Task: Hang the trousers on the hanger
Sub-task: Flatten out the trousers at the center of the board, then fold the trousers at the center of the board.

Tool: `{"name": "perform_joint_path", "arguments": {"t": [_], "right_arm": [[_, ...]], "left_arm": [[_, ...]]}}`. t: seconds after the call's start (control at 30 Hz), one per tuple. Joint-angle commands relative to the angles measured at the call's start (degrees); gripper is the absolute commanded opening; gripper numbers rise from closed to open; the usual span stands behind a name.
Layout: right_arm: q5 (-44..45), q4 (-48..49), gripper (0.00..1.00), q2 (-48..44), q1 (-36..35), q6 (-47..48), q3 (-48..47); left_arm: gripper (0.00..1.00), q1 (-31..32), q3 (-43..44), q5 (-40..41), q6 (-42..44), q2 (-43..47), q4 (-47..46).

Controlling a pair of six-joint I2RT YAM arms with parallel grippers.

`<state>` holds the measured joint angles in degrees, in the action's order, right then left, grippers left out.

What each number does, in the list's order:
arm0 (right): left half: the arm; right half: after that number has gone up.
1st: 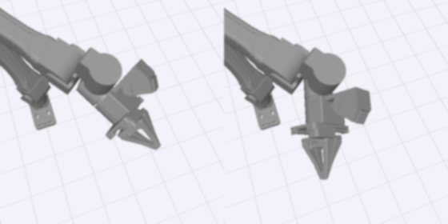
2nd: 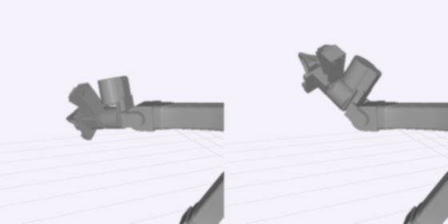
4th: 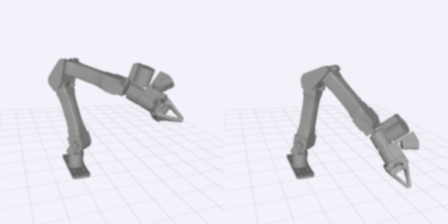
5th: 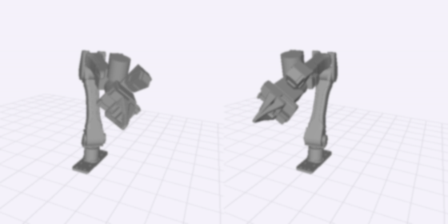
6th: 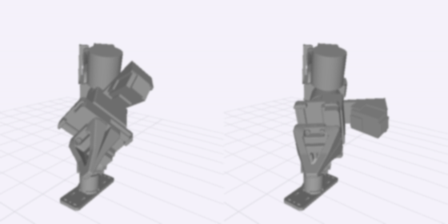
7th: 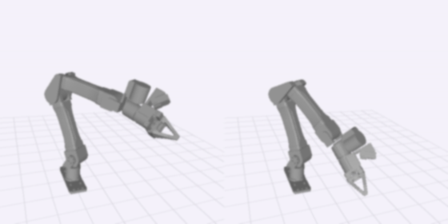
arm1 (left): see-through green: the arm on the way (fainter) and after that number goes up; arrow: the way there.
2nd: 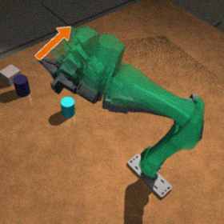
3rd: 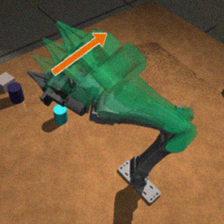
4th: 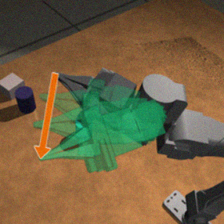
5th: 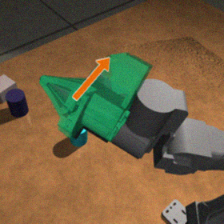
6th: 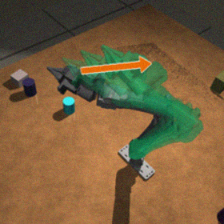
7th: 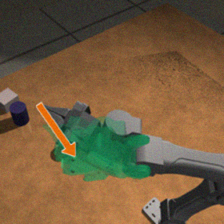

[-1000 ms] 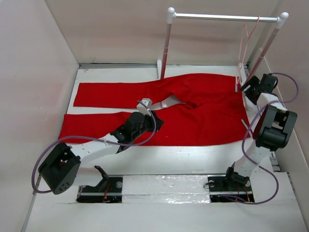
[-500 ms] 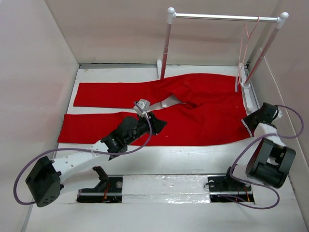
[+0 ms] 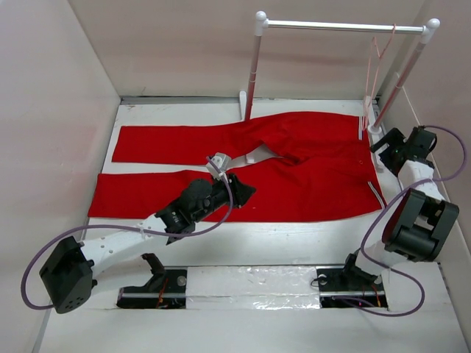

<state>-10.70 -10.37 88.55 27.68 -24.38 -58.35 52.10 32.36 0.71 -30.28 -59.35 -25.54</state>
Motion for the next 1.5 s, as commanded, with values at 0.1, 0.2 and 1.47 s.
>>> {"name": "perform_joint_path", "arguments": {"t": [0.1,0.2,1.47], "right_arm": [[-2.31,-2.38,0.94,-8.73,-1.31,0.21,-1.69],[1.8,2.9,1.0,-11.47,-1.84,-0.4,1.3],[2.85,16.73,0.92,-15.06,-10.53,-5.15,19.67]], "left_arm": [[0.24,0.2,0.34,2.01,1.19,0.03,-1.27],[0.24,0.2,0.34,2.54,1.63,-0.15,-1.35],[0.24,0.2,1.22,0.34,0.84,-6.65,-3.99]]}}
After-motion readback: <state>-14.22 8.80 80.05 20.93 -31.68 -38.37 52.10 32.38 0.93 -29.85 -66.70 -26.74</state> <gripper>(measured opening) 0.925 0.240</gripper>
